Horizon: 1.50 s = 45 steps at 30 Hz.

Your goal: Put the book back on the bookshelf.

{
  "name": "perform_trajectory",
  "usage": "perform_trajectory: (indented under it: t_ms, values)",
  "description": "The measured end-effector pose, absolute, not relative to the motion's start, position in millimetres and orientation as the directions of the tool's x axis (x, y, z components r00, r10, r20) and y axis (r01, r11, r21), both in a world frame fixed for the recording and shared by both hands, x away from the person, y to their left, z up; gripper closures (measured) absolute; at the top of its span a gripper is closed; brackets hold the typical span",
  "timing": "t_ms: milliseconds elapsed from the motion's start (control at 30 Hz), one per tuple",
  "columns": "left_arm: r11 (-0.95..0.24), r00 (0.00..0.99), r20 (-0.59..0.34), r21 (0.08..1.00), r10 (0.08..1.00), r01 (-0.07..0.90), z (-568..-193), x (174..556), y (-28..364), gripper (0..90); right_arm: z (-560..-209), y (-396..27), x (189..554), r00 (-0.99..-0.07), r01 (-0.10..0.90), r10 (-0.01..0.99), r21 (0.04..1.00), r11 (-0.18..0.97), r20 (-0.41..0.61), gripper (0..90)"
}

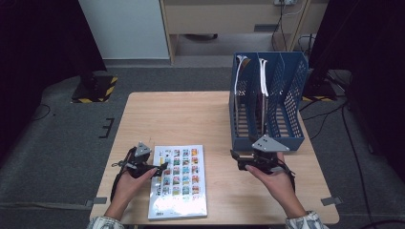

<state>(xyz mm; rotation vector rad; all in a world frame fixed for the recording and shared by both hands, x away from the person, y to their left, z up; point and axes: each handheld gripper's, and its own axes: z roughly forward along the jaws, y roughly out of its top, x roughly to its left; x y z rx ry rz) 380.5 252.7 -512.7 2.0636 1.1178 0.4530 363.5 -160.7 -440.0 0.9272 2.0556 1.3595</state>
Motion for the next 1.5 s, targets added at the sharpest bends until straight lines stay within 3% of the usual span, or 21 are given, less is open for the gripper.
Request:
perform_trajectory:
  t_ms: [900,1500]
  values:
    - [-0.355,0.555,-0.060,0.712,0.829,0.606,-521,382,250,7.6,-482,-107,379,-0.729,0.329,0.682,0.848,0.417,-0.053,12.8]
    - [-0.256,0.509,-0.175,0.701,0.843,0.665,-530,382,251,3.3,-504,-74,400,-0.755,0.372,0.655,0.797,0.476,-0.039,13.1]
